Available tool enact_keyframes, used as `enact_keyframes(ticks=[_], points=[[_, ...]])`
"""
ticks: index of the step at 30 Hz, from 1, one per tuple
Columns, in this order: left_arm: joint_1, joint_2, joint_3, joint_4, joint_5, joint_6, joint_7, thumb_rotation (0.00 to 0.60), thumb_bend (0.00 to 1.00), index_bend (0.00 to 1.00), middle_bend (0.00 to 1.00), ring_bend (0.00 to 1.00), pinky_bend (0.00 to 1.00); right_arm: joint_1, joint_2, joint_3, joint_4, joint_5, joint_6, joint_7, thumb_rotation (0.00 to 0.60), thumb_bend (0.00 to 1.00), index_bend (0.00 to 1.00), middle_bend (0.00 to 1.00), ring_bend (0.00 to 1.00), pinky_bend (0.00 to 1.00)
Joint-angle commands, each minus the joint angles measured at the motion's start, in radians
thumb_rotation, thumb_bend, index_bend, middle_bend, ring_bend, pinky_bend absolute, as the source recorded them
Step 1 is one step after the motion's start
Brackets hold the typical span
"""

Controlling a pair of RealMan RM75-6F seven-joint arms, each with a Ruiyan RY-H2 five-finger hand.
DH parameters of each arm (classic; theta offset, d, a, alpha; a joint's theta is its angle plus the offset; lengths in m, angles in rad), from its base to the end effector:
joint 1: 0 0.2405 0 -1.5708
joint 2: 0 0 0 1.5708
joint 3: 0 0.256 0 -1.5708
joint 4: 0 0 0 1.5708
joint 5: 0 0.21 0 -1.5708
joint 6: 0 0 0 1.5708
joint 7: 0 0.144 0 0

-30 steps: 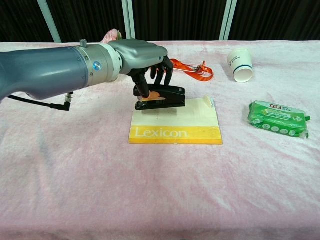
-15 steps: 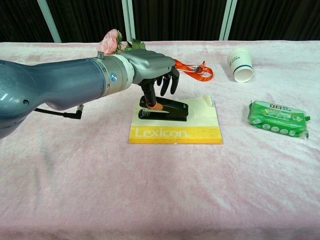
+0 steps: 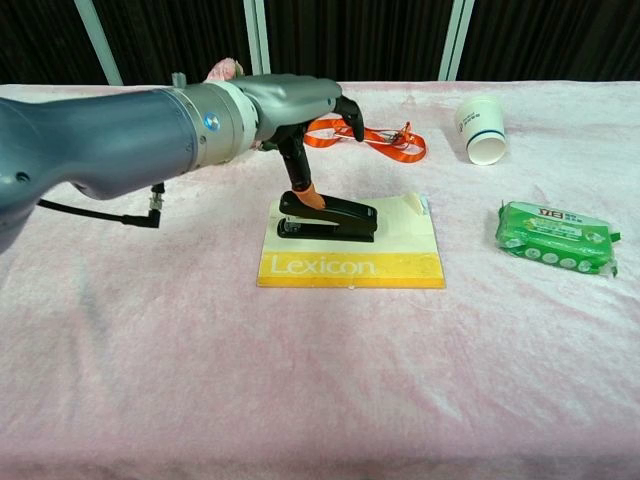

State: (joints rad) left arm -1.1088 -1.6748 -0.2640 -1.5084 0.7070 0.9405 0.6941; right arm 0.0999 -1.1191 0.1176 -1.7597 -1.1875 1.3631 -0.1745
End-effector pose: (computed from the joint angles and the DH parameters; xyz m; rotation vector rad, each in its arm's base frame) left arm -0.0160 0.3649 -0.0548 -2.0180 -0.8232 -0.9007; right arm -0.3186 -0.1913 0.1498 1.2101 -1.0833 0.7194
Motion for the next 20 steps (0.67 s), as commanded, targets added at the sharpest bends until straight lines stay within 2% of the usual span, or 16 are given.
enact_keyframes(ticks=[1, 5, 8, 9, 11, 13, 17, 20], points=[[0.064, 0.149, -0.004, -0.151, 0.025, -0.007, -0.076, 0.600, 0.02, 0.22, 0.13, 0.00, 0.09, 0.000, 0.000, -0.001, 0.001, -0.001, 0.001, -0.002, 0.600, 0.24, 0.18, 0.06, 0.19, 0.23], [0.153, 0.341, 0.039, -0.309, 0.104, -0.003, -0.132, 0.600, 0.04, 0.23, 0.13, 0.00, 0.09, -0.001, -0.001, 0.000, 0.001, 0.000, 0.005, -0.006, 0.600, 0.24, 0.18, 0.06, 0.19, 0.23], [0.247, 0.459, 0.092, -0.381, 0.234, 0.070, -0.175, 0.600, 0.09, 0.23, 0.14, 0.00, 0.09, -0.001, -0.002, 0.000, -0.001, -0.001, 0.008, -0.011, 0.600, 0.24, 0.18, 0.06, 0.19, 0.23], [0.265, 0.476, 0.102, -0.388, 0.255, 0.089, -0.180, 0.600, 0.11, 0.23, 0.15, 0.00, 0.09, -0.002, -0.002, -0.001, -0.001, -0.002, 0.009, -0.012, 0.600, 0.24, 0.18, 0.06, 0.19, 0.23], [0.352, 0.550, 0.157, -0.404, 0.358, 0.182, -0.203, 0.600, 0.13, 0.23, 0.15, 0.00, 0.09, -0.003, -0.003, -0.003, -0.002, -0.006, 0.013, -0.018, 0.600, 0.25, 0.18, 0.06, 0.19, 0.23], [0.400, 0.582, 0.186, -0.408, 0.403, 0.229, -0.227, 0.600, 0.13, 0.23, 0.14, 0.00, 0.09, -0.004, -0.004, -0.004, -0.003, -0.009, 0.016, -0.019, 0.600, 0.24, 0.18, 0.06, 0.19, 0.23], [0.566, 0.668, 0.302, -0.385, 0.587, 0.363, -0.383, 0.600, 0.13, 0.23, 0.14, 0.00, 0.09, -0.006, -0.007, -0.006, -0.002, -0.016, 0.025, -0.026, 0.600, 0.24, 0.18, 0.06, 0.19, 0.23], [0.642, 0.689, 0.355, -0.353, 0.660, 0.424, -0.463, 0.600, 0.13, 0.23, 0.14, 0.00, 0.09, -0.007, -0.007, -0.004, -0.001, -0.016, 0.028, -0.026, 0.600, 0.24, 0.18, 0.06, 0.19, 0.23]])
